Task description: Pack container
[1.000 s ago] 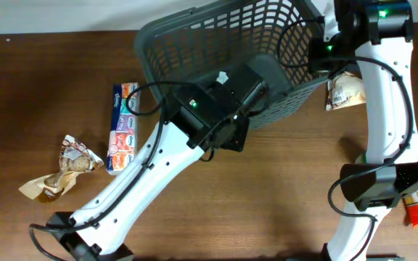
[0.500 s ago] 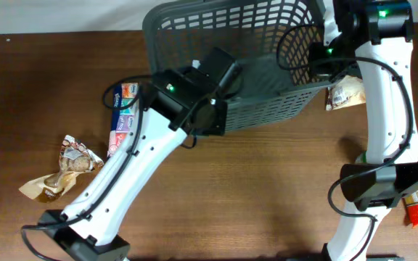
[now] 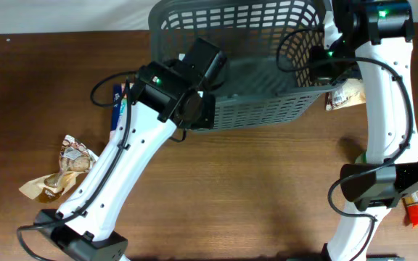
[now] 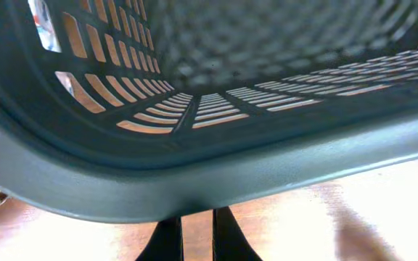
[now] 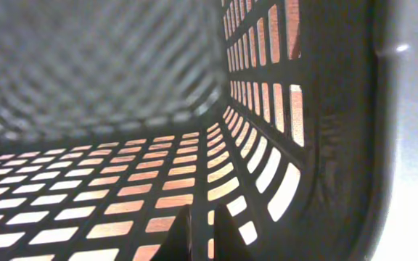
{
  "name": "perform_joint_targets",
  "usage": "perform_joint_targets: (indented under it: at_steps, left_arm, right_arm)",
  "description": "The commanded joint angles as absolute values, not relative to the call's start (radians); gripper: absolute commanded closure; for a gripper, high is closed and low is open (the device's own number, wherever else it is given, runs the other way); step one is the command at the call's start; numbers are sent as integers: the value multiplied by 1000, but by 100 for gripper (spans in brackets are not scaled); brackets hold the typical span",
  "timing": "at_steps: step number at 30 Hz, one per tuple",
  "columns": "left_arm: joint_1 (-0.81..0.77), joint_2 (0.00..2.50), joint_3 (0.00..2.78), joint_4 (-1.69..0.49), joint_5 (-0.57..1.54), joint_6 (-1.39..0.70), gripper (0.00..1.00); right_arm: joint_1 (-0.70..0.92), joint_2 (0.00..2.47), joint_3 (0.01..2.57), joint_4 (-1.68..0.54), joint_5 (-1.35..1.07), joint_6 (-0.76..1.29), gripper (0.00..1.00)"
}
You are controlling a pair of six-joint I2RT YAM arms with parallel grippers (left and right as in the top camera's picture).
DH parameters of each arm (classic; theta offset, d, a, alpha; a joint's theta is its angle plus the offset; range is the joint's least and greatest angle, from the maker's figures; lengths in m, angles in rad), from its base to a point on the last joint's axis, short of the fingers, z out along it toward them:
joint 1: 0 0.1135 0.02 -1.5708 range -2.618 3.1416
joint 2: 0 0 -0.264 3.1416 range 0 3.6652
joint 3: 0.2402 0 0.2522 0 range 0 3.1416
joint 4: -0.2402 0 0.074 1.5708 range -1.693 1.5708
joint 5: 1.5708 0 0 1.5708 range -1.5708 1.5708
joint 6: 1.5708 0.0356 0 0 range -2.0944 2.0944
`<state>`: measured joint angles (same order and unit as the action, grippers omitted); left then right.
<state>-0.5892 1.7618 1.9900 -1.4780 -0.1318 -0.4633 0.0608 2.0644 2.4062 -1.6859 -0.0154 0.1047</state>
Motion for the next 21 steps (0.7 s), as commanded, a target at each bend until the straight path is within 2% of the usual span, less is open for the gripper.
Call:
perform_joint_targets:
  at_steps: [1,21]
  left_arm:
    - [-578,1775,1997,-1467,-147,-439,98]
    - [-527,1775,1997,-1458,-162,-409,98]
  right_arm:
    - [67,2073,2405,-1699,-9,105,96]
    - [106,2073,2405,-1699,-25,105,96]
